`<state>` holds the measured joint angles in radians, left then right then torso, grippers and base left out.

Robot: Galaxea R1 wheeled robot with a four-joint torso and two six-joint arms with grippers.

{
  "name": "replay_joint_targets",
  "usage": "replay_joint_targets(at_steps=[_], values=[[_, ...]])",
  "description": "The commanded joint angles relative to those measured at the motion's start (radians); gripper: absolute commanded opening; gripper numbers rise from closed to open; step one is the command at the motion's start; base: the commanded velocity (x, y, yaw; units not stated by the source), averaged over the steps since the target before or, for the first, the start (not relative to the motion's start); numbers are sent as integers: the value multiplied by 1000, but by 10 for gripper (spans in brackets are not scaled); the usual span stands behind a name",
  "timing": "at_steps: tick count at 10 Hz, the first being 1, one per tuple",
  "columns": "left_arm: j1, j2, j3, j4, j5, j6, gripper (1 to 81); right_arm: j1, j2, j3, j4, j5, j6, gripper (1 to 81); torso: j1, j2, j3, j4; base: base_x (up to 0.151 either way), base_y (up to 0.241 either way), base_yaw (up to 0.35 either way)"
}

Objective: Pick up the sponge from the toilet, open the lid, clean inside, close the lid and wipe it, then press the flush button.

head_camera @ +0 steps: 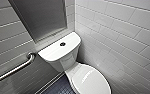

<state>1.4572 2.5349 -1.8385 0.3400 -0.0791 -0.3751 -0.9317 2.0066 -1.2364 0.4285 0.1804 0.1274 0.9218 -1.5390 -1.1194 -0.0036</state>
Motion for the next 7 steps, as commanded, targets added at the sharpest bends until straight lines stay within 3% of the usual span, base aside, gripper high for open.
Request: replay_joint_targets(at_steps=[1,3,7], values=[[10,-19,21,10,68,1,811,199,-38,25,-14,-196,-6,10,0,0,0,0,0,0,0],[7,-17,21,8,68,1,811,299,29,-73,-2,-315,3,10,0,0,0,0,0,0,0],[7,-22,15,5,68,-1,811,395,152,-223,-1,-412,11,10,0,0,0,0,0,0,0]])
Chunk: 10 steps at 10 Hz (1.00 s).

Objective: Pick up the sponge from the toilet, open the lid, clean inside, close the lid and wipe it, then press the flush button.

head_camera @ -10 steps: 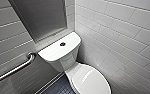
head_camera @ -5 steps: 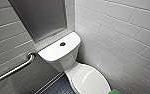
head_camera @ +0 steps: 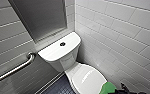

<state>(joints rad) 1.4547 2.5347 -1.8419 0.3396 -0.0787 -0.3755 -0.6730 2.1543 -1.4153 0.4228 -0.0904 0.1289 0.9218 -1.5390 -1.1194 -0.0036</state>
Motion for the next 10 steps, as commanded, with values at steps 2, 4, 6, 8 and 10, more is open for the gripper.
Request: replay_joint_targets(at_steps=[2,4,6,8,10], values=[[8,-20,18,7,68,0,811,184,79,-103,5,-178,43,10,0,0,0,0,0,0,0],[8,-20,18,7,68,0,811,233,150,-145,4,-212,72,10,0,0,0,0,0,0,0],[10,-23,20,7,68,0,811,278,246,-213,-10,-258,107,10,0,0,0,0,0,0,0],[8,-23,18,7,68,0,811,310,364,-316,-13,-305,121,10,0,0,0,0,0,0,0],[8,-25,13,4,68,0,811,333,487,-465,-15,-353,127,10,0,0,0,0,0,0,0]])
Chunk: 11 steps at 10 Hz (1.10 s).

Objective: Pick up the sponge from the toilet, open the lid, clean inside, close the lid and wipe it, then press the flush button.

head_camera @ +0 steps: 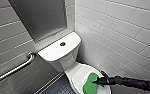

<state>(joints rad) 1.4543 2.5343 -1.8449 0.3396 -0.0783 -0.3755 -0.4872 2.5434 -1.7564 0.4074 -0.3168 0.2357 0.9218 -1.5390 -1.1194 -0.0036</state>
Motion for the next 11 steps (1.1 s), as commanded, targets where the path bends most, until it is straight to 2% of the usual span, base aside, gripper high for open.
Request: replay_joint_targets(at_steps=[1,6,11], values=[[8,-24,13,3,68,0,811,163,128,-156,-1,-130,20,10,0,0,0,0,0,0,0],[8,-21,6,1,68,-2,811,255,338,-357,-2,-211,22,10,0,0,0,0,0,0,0],[8,-21,4,-1,68,-3,811,238,502,-526,-65,-200,20,10,0,0,0,0,0,0,0]])
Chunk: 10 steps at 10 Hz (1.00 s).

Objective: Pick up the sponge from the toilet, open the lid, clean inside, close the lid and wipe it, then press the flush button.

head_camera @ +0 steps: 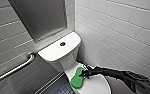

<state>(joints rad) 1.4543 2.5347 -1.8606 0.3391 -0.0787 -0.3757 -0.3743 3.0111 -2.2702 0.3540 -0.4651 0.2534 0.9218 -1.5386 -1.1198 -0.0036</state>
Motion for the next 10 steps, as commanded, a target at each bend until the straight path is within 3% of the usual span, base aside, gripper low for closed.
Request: replay_joint_targets(at_steps=[1,3,6,10], values=[[8,-22,20,0,68,-3,811,119,48,-24,-24,-50,4,10,0,0,0,0,0,0,0],[13,-20,20,0,68,-3,811,51,74,-96,-61,-47,3,10,0,0,0,0,0,0,0],[18,-16,1,0,68,-3,811,-4,159,-262,-271,-58,3,10,0,0,0,0,0,0,0],[18,-6,-5,1,68,-3,811,-45,140,-317,-293,-107,3,10,0,0,0,0,0,0,0]])
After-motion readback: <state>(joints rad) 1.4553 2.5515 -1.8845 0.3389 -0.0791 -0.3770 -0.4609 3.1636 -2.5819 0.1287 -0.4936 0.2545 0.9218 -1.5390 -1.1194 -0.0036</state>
